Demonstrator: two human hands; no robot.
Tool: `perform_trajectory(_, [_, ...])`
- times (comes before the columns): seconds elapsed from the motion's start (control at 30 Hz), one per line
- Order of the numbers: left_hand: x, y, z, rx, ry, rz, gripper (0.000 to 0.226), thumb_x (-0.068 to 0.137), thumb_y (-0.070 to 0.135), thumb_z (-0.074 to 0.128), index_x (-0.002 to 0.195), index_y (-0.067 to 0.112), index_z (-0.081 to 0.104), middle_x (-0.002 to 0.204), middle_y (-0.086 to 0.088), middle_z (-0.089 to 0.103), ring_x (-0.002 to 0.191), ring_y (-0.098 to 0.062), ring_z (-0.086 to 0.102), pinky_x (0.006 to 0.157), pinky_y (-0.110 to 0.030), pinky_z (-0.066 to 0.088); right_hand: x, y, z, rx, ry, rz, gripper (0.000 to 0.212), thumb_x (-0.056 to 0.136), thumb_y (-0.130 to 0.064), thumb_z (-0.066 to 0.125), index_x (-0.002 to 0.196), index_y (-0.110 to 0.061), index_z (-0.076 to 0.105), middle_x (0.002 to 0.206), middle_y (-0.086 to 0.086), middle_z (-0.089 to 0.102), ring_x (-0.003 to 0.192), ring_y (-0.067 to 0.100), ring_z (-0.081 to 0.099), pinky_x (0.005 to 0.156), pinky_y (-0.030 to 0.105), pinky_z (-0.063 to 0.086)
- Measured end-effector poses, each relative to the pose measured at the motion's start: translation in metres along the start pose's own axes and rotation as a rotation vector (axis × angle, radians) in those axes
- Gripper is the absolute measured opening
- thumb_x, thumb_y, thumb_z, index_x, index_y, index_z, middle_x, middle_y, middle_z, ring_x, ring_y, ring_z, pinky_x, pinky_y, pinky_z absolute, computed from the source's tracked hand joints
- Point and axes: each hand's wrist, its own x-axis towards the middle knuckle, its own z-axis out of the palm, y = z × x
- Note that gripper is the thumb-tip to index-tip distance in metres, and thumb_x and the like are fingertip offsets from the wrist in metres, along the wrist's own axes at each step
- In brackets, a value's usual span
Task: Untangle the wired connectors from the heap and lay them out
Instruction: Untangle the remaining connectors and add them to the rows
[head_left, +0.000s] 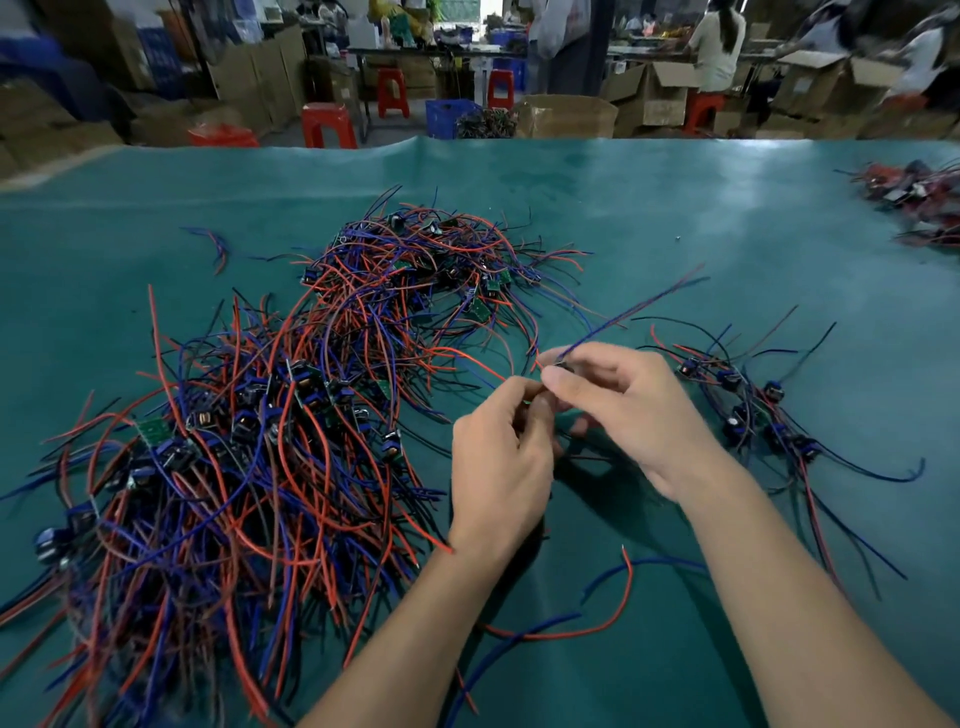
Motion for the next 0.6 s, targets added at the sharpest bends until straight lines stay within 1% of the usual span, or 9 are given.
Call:
perform_trajectory(0.03, [0.001,0.000,0.000,0.010,0.000,0.004,0.018,0.099,0.023,0.054,0.082,0.019,0.060,0.059,-0.002,0.063,0.050,-0.027,0.058,0.055,-0.045,0.053,-0.001,0.000,0.002,0.006,-0.032,-0.019,0.005,0.090,-0.023,0.076,0.093,-0.021,0.079,0.087,0.004,0.078,0.077,0.008,0.068,0.059,0.021,0.053])
perform_trajectory(0.1, [0.001,0.000,0.001,0.027,-0.008,0.015,0.021,0.098,0.023,0.056,0.079,0.018,0.061,0.057,-0.002,0.063,0.052,-0.026,0.058,0.056,-0.042,0.052,-0.002,0.000,0.000,0.022,0.010,-0.069,0.005,0.083,-0.024,0.079,0.088,-0.025,0.081,0.085,0.002,0.078,0.077,0.007,0.069,0.060,0.020,0.053])
perform_trajectory(0.17, [0.000,0.002,0.001,0.044,-0.019,0.032,0.019,0.095,0.022,0.057,0.079,0.017,0.065,0.055,0.000,0.063,0.051,-0.022,0.058,0.058,-0.039,0.052,-0.002,-0.003,-0.005,0.027,0.113,-0.129,0.004,0.079,-0.026,0.080,0.083,-0.026,0.081,0.081,0.003,0.077,0.074,0.008,0.067,0.059,0.021,0.052])
perform_trajectory(0.23, [0.000,0.003,0.002,0.037,-0.033,0.031,0.018,0.091,0.025,0.057,0.081,0.017,0.069,0.055,0.001,0.063,0.052,-0.019,0.059,0.059,-0.037,0.053,-0.001,-0.006,-0.010,0.036,0.219,-0.206,0.003,0.081,-0.023,0.080,0.081,-0.026,0.080,0.079,0.004,0.075,0.073,0.008,0.063,0.059,0.022,0.052])
perform_trajectory(0.33, [0.000,0.005,0.003,0.001,-0.061,0.012,0.019,0.087,0.028,0.056,0.081,0.018,0.071,0.059,0.001,0.065,0.055,-0.023,0.063,0.062,-0.042,0.055,-0.003,-0.020,-0.019,0.149,0.387,-0.286,0.013,0.086,-0.016,0.079,0.079,-0.027,0.081,0.078,-0.001,0.073,0.075,0.012,0.063,0.059,0.020,0.050])
perform_trajectory(0.43, [-0.001,0.006,0.001,-0.013,-0.052,0.006,0.019,0.086,0.028,0.056,0.079,0.017,0.070,0.060,0.001,0.066,0.057,-0.024,0.064,0.063,-0.042,0.056,-0.004,-0.051,-0.026,0.238,0.505,-0.399,0.013,0.089,-0.017,0.077,0.080,-0.026,0.080,0.077,-0.002,0.073,0.074,0.015,0.062,0.060,0.023,0.048])
perform_trajectory(0.5, [-0.001,0.004,0.000,0.010,-0.024,-0.007,0.020,0.085,0.027,0.055,0.078,0.016,0.069,0.062,0.000,0.066,0.058,-0.023,0.064,0.065,-0.042,0.056,-0.001,-0.081,-0.023,0.298,0.512,-0.472,0.010,0.089,-0.019,0.076,0.081,-0.022,0.079,0.075,-0.001,0.073,0.070,0.015,0.061,0.059,0.024,0.047])
perform_trajectory(0.57, [0.000,0.004,-0.001,0.011,-0.001,-0.040,0.020,0.085,0.027,0.053,0.078,0.016,0.068,0.063,-0.001,0.066,0.058,-0.025,0.064,0.065,-0.042,0.055,0.005,-0.112,-0.011,0.326,0.450,-0.518,0.011,0.088,-0.021,0.076,0.077,-0.021,0.079,0.071,0.000,0.073,0.063,0.014,0.062,0.055,0.025,0.046])
perform_trajectory(0.6, [0.000,0.005,-0.001,0.016,0.001,-0.044,0.019,0.086,0.026,0.053,0.078,0.016,0.067,0.063,-0.002,0.066,0.059,-0.026,0.063,0.064,-0.041,0.055,0.009,-0.125,0.000,0.290,0.400,-0.524,0.015,0.087,-0.023,0.076,0.072,-0.021,0.078,0.068,0.001,0.073,0.059,0.013,0.062,0.051,0.025,0.046])
